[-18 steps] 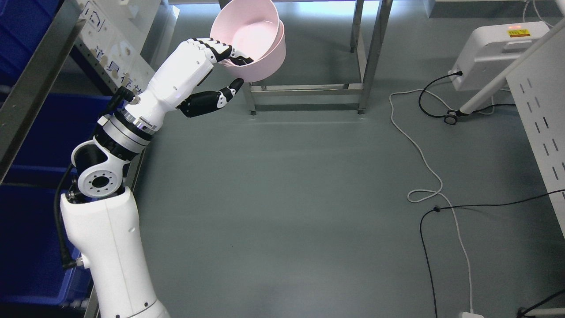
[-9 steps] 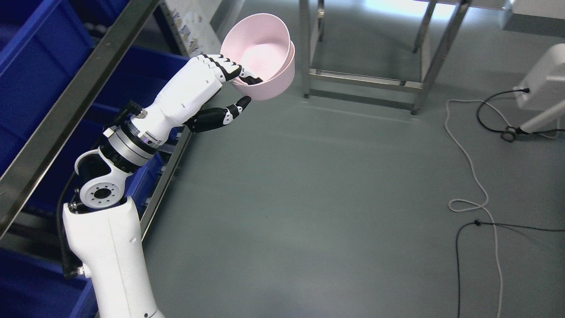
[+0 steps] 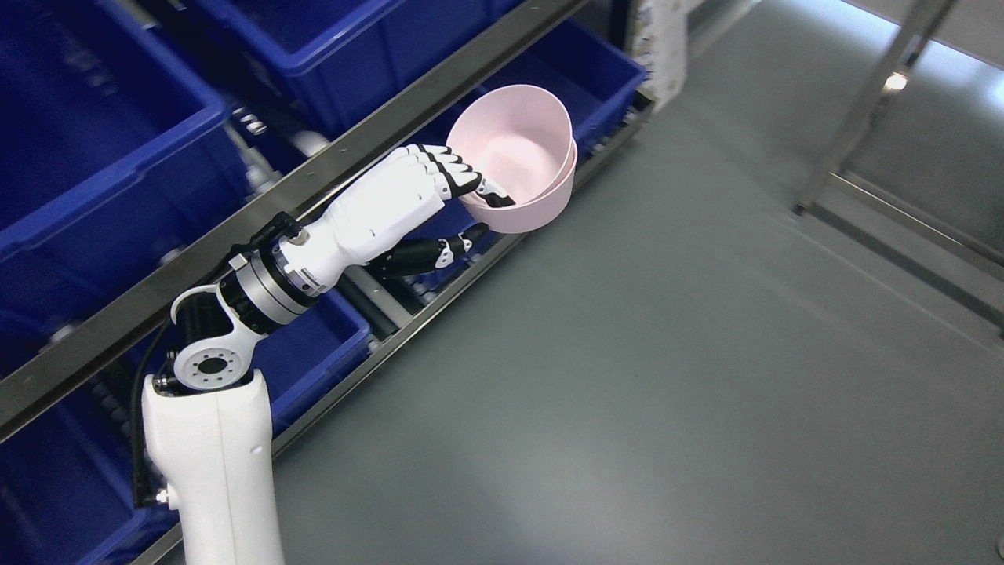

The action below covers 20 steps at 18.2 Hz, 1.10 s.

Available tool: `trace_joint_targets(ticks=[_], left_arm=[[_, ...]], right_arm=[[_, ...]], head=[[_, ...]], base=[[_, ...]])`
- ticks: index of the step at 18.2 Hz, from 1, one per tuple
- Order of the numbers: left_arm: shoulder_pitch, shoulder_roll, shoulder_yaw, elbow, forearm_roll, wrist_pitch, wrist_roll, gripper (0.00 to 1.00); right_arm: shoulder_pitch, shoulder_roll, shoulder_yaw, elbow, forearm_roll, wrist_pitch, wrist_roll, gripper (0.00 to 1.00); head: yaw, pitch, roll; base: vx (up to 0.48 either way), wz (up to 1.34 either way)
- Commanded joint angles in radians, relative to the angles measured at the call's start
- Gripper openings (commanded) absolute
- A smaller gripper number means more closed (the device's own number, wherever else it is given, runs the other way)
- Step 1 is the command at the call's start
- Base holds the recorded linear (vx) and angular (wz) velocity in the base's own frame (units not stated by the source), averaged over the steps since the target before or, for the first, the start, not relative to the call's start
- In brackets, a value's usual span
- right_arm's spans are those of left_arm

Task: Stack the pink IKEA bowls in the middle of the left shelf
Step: 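Hold the stacked bowls while turning toward the blue bin shelf, then move the held bowls over the middle blue bin and lower them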

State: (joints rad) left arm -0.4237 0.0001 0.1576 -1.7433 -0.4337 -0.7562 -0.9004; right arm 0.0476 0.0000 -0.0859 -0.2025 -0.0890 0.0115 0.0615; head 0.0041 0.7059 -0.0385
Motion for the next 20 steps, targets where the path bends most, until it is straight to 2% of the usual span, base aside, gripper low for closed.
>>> trace_joint_targets(ticks=[1, 7, 10, 13, 15, 17, 20], left_arm=[[0.023, 0.017, -0.073, -0.012, 0.015, -0.005, -0.006, 0.15], [0.002, 0.017, -0.216, -0.019, 0.044, -0.02, -0.003, 0.16], [-0.117, 0.017, -0.292, -0.019, 0.104, 0.006, -0.002, 0.16], [-0.303, 0.017, -0.317, -0.016, 0.142, 0.109, -0.002, 0.16], [-0.41, 0.017, -0.308, 0.005, 0.138, 0.216, -0.006, 0.16], [-0.428, 0.029, -0.276, 0.027, 0.095, 0.268, -0.047, 0.16], [-0.408, 0.138, -0.268, 0.076, 0.056, 0.31, -0.098, 0.16]], right_arm=[[0.001, -0.017, 0.0, 0.0, 0.0, 0.001, 0.0, 1.0], [0.0, -0.017, 0.0, 0.0, 0.0, 0.001, 0.0, 1.0], [0.0, -0.017, 0.0, 0.0, 0.0, 0.001, 0.0, 1.0], [0.0, -0.017, 0.0, 0.0, 0.0, 0.001, 0.0, 1.0], [0.0, -0.017, 0.0, 0.0, 0.0, 0.001, 0.0, 1.0], [0.001, -0.017, 0.0, 0.0, 0.0, 0.001, 0.0, 1.0], [0.0, -0.017, 0.0, 0.0, 0.0, 0.001, 0.0, 1.0]], head=[[0.0, 0.0, 0.0], [0.0, 0.0, 0.0], [0.0, 0.0, 0.0], [0.0, 0.0, 0.0], [0.0, 0.0, 0.0], [0.0, 0.0, 0.0], [0.0, 0.0, 0.0]], base=[[0.024, 1.04], [0.078, 0.86], [0.101, 0.56], [0.112, 0.42], [0.133, 0.35], [0.133, 0.35], [0.147, 0.34]])
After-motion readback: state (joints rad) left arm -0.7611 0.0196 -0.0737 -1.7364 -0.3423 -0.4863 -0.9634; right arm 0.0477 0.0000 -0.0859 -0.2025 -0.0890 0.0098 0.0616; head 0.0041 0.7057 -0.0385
